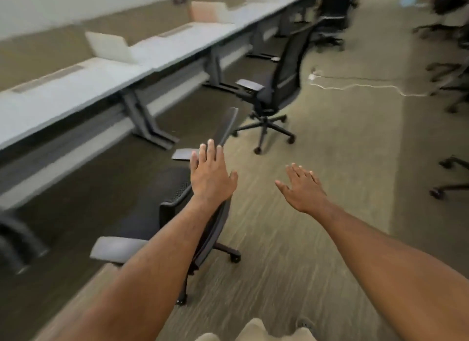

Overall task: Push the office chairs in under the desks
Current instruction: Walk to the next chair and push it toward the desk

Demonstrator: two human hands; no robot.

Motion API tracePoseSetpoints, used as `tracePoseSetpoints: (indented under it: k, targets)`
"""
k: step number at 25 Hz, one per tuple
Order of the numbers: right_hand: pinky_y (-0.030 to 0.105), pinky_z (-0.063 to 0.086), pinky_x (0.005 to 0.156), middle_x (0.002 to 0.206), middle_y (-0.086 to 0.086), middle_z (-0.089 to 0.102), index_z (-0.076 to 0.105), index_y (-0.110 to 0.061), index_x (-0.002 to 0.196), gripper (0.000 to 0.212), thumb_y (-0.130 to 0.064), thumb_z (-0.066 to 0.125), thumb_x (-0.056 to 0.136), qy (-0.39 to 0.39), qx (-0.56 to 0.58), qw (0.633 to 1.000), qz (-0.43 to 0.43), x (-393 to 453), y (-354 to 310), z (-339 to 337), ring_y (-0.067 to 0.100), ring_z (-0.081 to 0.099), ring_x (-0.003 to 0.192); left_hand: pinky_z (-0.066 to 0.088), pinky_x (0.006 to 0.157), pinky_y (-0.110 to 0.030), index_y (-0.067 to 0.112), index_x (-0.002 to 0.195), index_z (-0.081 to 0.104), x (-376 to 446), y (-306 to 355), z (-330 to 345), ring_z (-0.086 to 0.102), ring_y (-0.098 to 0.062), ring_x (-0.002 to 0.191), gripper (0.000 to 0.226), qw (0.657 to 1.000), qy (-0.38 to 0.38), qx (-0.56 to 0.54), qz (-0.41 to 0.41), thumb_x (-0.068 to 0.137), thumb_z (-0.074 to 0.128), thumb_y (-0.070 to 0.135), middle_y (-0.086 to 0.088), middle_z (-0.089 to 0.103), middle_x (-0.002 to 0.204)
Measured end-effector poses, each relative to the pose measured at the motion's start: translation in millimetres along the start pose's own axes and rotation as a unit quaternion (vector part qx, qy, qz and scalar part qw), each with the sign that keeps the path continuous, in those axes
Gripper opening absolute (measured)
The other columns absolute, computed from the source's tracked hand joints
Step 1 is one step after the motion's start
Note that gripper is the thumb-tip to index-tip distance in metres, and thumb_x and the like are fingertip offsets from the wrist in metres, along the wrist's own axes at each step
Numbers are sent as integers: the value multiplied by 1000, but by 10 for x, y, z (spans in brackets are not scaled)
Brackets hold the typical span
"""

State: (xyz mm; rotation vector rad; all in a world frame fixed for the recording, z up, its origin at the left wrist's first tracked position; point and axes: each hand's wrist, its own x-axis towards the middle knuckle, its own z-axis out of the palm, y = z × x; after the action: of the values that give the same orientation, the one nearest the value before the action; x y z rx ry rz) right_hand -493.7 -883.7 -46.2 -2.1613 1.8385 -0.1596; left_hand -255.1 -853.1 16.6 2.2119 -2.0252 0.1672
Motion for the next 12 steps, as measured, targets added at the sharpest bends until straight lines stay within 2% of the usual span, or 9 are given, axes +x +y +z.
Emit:
tracePoseSetpoints:
  k: [2, 5, 8, 12]
  targets:
    - [40, 3, 121, 167, 5, 10, 16, -16, 159, 71, -57, 27, 102, -8, 0, 998, -56, 317, -25, -123, 21, 7, 153, 7, 123, -48, 10, 158, 19, 29, -126, 13, 10, -29, 153, 82, 993, -40, 0, -109, 95, 34, 61, -11, 12, 167]
    - [40, 9, 120, 167, 6, 12, 18, -16, 159, 71, -57, 29, 102, -24, 8, 991, -132, 733, -108, -256, 22, 9, 153, 11, 122, -49, 11, 159, 16, -70, -236, 39, 15, -30, 152, 89, 962, -87, -15, -260, 94, 13, 71, -13, 15, 166]
    - [42, 14, 122, 166, 8, 13, 19, -15, 158, 72, -58, 31, 101, -27, 34, 981, -190, 1088, -310, -314, 23, 10, 153, 19, 119, -50, 14, 156, 27, -182, -294, 55, 29, -31, 147, 94, 940, -65, 1, -334, 89, 5, 77, -12, 28, 162]
    - [40, 14, 122, 167, 6, 11, 19, -16, 158, 75, -60, 32, 100, -26, 49, 966, -253, 1477, -659, -362, 21, 9, 153, 38, 107, -48, 16, 146, 45, -213, -382, -4, 49, -32, 131, 93, 899, -69, -34, -432, 88, 10, 79, -9, 52, 146]
